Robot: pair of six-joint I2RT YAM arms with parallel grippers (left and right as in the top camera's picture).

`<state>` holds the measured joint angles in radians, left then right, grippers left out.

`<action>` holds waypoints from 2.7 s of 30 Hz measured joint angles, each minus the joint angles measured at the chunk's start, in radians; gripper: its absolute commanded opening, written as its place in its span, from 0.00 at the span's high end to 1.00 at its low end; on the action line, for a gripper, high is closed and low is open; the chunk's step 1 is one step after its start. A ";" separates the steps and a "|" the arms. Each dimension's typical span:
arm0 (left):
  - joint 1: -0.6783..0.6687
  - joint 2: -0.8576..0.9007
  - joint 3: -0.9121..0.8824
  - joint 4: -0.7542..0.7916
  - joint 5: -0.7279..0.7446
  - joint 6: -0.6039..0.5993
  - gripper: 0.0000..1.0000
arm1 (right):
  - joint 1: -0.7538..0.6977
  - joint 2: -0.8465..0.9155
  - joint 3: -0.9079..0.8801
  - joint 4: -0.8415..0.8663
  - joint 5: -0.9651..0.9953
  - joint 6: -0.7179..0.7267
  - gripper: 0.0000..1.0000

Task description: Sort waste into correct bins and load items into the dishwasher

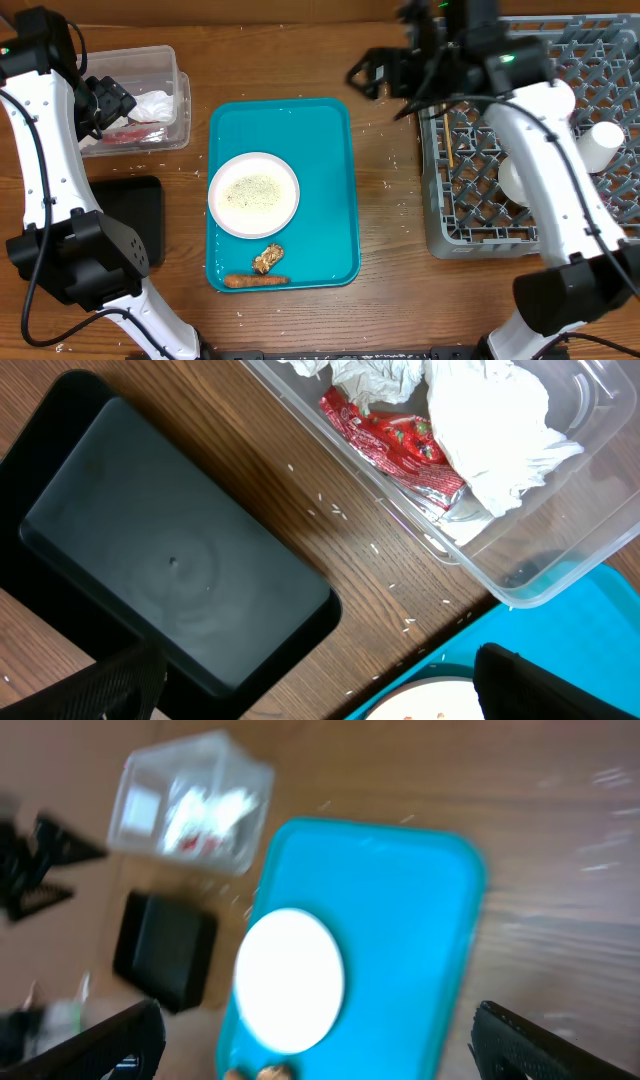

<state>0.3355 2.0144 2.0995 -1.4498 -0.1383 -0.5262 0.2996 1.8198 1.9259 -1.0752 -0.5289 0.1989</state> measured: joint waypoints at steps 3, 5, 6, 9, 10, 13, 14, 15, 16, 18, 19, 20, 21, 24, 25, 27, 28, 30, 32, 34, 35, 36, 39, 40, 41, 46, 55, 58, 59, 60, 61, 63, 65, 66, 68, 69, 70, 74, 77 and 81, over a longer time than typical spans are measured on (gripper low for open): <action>0.000 0.000 0.000 0.000 0.000 0.000 0.00 | 0.082 0.015 0.000 0.001 0.010 -0.005 0.00; 0.000 0.000 0.000 0.000 0.000 0.000 0.00 | 0.133 0.026 0.000 -0.001 0.032 -0.005 0.00; 0.000 0.000 0.000 0.000 0.000 0.000 0.00 | 0.156 0.032 0.000 -0.002 0.042 -0.006 0.00; 0.000 0.000 0.000 0.000 0.000 0.000 0.00 | 0.197 0.042 0.000 -0.006 0.060 -0.005 0.00; 0.000 0.000 0.000 0.000 0.000 0.000 0.00 | 0.200 0.043 0.000 -0.014 0.065 -0.005 0.00; 0.000 0.000 0.000 0.000 0.000 0.000 0.00 | 0.182 0.044 0.014 -0.056 0.095 0.009 0.00; 0.000 0.000 0.000 0.000 0.000 0.000 0.00 | 0.168 0.045 0.024 -0.078 0.110 0.014 0.00; 0.000 0.000 0.000 0.000 0.000 0.000 0.00 | 0.150 0.045 0.037 -0.097 0.126 0.019 0.00; 0.000 0.000 0.000 0.000 0.000 0.000 0.00 | 0.126 0.046 0.051 -0.114 0.140 0.024 0.00; 0.000 0.000 0.000 0.000 0.000 0.000 0.00 | 0.071 0.046 0.082 -0.148 0.172 0.029 0.00; 0.000 0.000 0.000 0.000 0.000 0.000 0.00 | 0.039 0.046 0.097 -0.162 0.188 0.032 0.00; 0.000 0.000 0.000 0.003 0.000 0.000 0.00 | -0.002 0.046 0.113 -0.177 0.207 0.035 0.00; 0.000 0.000 0.000 0.011 0.000 0.000 0.00 | -0.039 0.046 0.123 -0.188 0.223 0.036 0.00; 0.000 0.000 0.000 0.041 0.001 -0.001 0.00 | -0.146 0.046 0.131 -0.217 0.251 0.037 0.00; 0.000 0.000 0.000 0.052 0.010 -0.011 0.00 | -0.202 0.046 0.131 -0.235 0.264 0.037 0.00; 0.000 0.000 0.000 0.059 0.040 -0.027 0.00 | -0.258 0.046 0.131 -0.246 0.273 0.039 0.00; 0.000 0.000 0.000 0.056 0.071 -0.034 0.00 | -0.294 0.046 0.131 -0.249 0.277 0.039 0.00; 0.000 0.000 0.000 0.032 0.145 -0.047 0.00 | -0.356 0.046 0.131 -0.250 0.284 0.040 0.00; 0.000 0.000 0.000 0.013 0.236 -0.048 0.00 | -0.404 0.046 0.131 -0.250 0.290 0.041 0.00; 0.000 0.000 0.000 -0.018 0.348 -0.024 0.00 | -0.436 0.046 0.131 -0.250 0.294 0.040 0.00; -0.002 0.000 0.000 -0.038 0.402 -0.005 0.00 | -0.452 0.046 0.131 -0.250 0.293 0.041 0.00; -0.007 0.000 0.000 -0.060 0.450 0.017 0.00 | -0.459 0.046 0.131 -0.251 0.294 0.040 0.00; -0.031 0.000 -0.001 -0.139 0.538 0.088 0.01 | -0.482 0.046 0.131 -0.251 0.294 0.040 0.00; -0.049 0.000 -0.001 -0.170 0.560 0.119 0.02 | -0.487 0.046 0.131 -0.250 0.294 0.040 0.00; -0.066 0.000 -0.001 -0.191 0.571 0.144 0.01 | -0.490 0.046 0.131 -0.250 0.294 0.041 0.00; -0.221 0.000 -0.001 -0.235 0.556 0.223 0.00 | -0.491 0.046 0.131 -0.251 0.293 0.040 0.00; -0.541 0.000 -0.068 -0.225 0.379 0.101 0.18 | -0.491 0.046 0.131 -0.250 0.293 0.040 0.00; -0.636 0.000 -0.135 -0.182 0.307 -0.002 0.14 | -0.492 0.046 0.131 -0.251 0.293 0.040 0.00; -0.665 0.000 -0.164 -0.160 0.286 -0.036 0.09 | -0.491 0.046 0.131 -0.251 0.293 0.040 0.00; -0.693 0.000 -0.192 -0.140 0.271 -0.068 0.05 | -0.491 0.046 0.131 -0.251 0.294 0.040 0.00; -0.719 0.000 -0.222 -0.119 0.258 -0.099 0.05 | -0.491 0.046 0.131 -0.251 0.293 0.040 0.00; -0.764 0.000 -0.278 -0.070 0.239 -0.151 0.05 | -0.492 0.046 0.131 -0.251 0.293 0.040 0.00; -0.802 0.000 -0.330 0.006 0.227 -0.192 0.05 | -0.491 0.046 0.131 -0.251 0.293 0.040 0.00; -0.818 0.001 -0.351 0.044 0.222 -0.209 0.06 | -0.491 0.046 0.131 -0.251 0.293 0.040 0.00; -0.841 0.001 -0.389 0.114 0.211 -0.233 0.08 | -0.491 0.046 0.131 -0.251 0.293 0.040 0.00; -0.851 0.001 -0.409 0.151 0.203 -0.248 0.11 | -0.491 0.046 0.131 -0.251 0.294 0.040 0.00; -0.860 0.002 -0.428 0.184 0.193 -0.263 0.13 | -0.491 0.046 0.131 -0.251 0.293 0.040 0.00; -0.871 0.002 -0.510 0.283 0.140 -0.315 0.13 | -0.491 0.046 0.131 -0.251 0.293 0.041 0.00; -0.870 0.002 -0.561 0.323 0.092 -0.336 0.12 | -0.492 0.046 0.131 -0.251 0.293 0.040 0.00; -0.870 0.002 -0.622 0.371 0.027 -0.353 0.22 | -0.491 0.046 0.131 -0.251 0.293 0.040 0.00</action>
<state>-0.5346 2.0163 1.4776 -1.0786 -0.1108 -0.8795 -0.1917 1.8660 2.0571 -1.3262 -0.2359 0.2394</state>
